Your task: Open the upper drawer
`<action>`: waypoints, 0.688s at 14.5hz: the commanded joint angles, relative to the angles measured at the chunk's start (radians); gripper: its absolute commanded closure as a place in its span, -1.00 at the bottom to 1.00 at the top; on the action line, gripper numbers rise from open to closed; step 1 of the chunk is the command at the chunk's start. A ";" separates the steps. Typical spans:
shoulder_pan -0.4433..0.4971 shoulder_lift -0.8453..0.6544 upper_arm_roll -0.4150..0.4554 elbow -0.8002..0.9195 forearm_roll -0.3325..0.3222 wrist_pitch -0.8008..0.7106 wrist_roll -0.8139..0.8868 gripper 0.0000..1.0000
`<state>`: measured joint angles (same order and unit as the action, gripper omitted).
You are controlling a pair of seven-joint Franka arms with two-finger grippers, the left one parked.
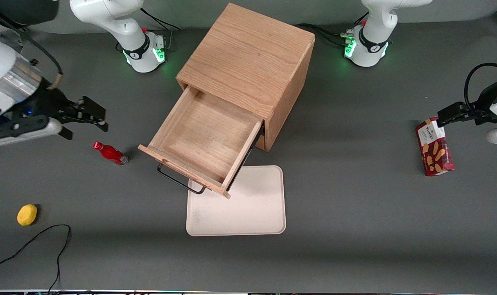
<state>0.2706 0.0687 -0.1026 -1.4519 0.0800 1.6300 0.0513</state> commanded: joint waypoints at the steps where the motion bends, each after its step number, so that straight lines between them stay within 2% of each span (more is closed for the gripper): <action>1: -0.042 -0.095 0.009 -0.109 -0.019 0.013 0.032 -1.00; 7: -0.154 -0.124 0.018 -0.160 -0.023 0.016 0.019 -1.00; 10: -0.168 -0.109 0.004 -0.159 -0.025 0.022 0.019 -1.00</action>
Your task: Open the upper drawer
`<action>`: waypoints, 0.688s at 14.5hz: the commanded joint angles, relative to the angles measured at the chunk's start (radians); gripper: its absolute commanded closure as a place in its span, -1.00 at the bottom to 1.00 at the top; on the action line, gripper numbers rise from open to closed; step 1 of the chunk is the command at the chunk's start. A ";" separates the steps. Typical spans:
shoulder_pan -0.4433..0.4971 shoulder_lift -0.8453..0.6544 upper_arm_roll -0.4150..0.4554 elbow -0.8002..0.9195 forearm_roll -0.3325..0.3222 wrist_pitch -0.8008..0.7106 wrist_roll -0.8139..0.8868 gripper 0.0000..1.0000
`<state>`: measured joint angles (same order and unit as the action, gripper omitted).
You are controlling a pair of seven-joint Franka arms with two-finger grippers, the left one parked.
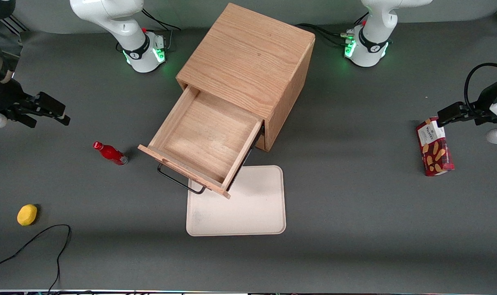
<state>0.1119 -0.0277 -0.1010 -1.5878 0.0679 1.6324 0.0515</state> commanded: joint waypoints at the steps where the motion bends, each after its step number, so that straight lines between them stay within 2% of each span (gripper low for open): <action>1: -0.008 -0.008 -0.015 -0.023 -0.011 0.026 0.019 -1.00; 10: -0.049 0.006 -0.013 -0.014 -0.011 0.029 0.036 -1.00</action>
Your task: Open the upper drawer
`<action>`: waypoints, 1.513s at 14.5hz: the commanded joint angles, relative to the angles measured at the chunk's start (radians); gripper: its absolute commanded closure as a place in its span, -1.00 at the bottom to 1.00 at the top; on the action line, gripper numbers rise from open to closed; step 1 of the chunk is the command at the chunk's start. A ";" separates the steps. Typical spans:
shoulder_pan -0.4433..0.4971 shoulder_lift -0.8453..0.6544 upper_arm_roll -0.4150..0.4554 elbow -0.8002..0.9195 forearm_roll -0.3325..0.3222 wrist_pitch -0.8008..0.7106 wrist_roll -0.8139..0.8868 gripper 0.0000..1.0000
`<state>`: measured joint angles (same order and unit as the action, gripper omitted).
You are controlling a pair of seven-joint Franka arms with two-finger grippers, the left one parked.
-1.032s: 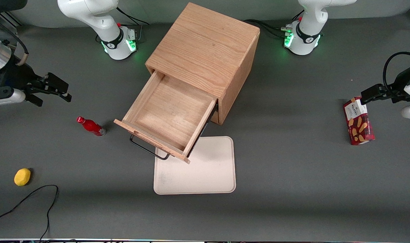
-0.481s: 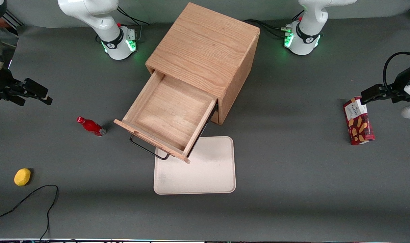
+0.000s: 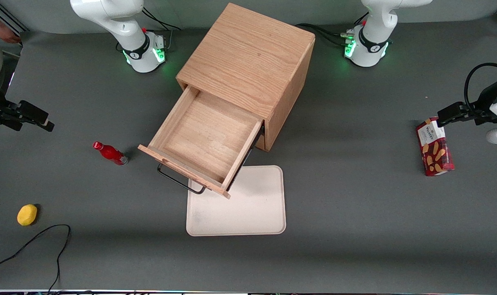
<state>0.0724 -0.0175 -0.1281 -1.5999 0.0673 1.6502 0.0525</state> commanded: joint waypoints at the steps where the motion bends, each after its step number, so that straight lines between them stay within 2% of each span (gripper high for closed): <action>1: -0.011 -0.005 0.015 -0.002 -0.011 0.011 0.032 -1.00; 12: -0.013 -0.004 0.016 -0.002 -0.015 0.022 -0.040 -1.00; 17: -0.011 -0.004 0.016 -0.002 -0.069 0.017 -0.051 -1.00; 22: -0.011 -0.004 0.016 -0.003 -0.073 0.013 -0.105 -1.00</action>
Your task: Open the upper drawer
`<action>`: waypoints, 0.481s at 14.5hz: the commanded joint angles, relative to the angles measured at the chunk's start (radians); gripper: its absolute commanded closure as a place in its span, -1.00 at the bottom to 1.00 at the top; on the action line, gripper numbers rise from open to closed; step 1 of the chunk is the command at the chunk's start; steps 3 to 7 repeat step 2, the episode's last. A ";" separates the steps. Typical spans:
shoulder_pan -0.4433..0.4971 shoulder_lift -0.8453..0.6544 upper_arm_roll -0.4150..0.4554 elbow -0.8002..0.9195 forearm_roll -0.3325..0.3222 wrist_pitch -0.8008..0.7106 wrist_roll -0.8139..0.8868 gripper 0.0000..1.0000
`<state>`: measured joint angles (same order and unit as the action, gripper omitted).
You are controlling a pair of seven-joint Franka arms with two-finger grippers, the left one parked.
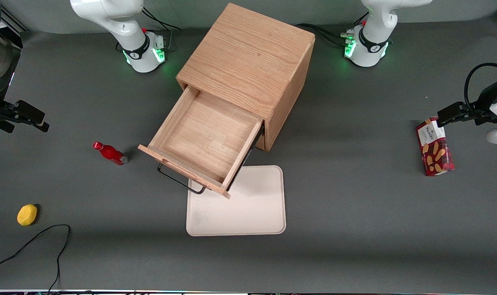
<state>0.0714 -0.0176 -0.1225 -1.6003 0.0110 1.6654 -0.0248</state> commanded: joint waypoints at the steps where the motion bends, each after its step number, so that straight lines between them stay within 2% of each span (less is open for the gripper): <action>1: -0.010 -0.004 0.011 -0.003 -0.017 -0.003 -0.029 -1.00; 7: -0.010 -0.004 0.011 -0.003 -0.017 -0.003 -0.030 -1.00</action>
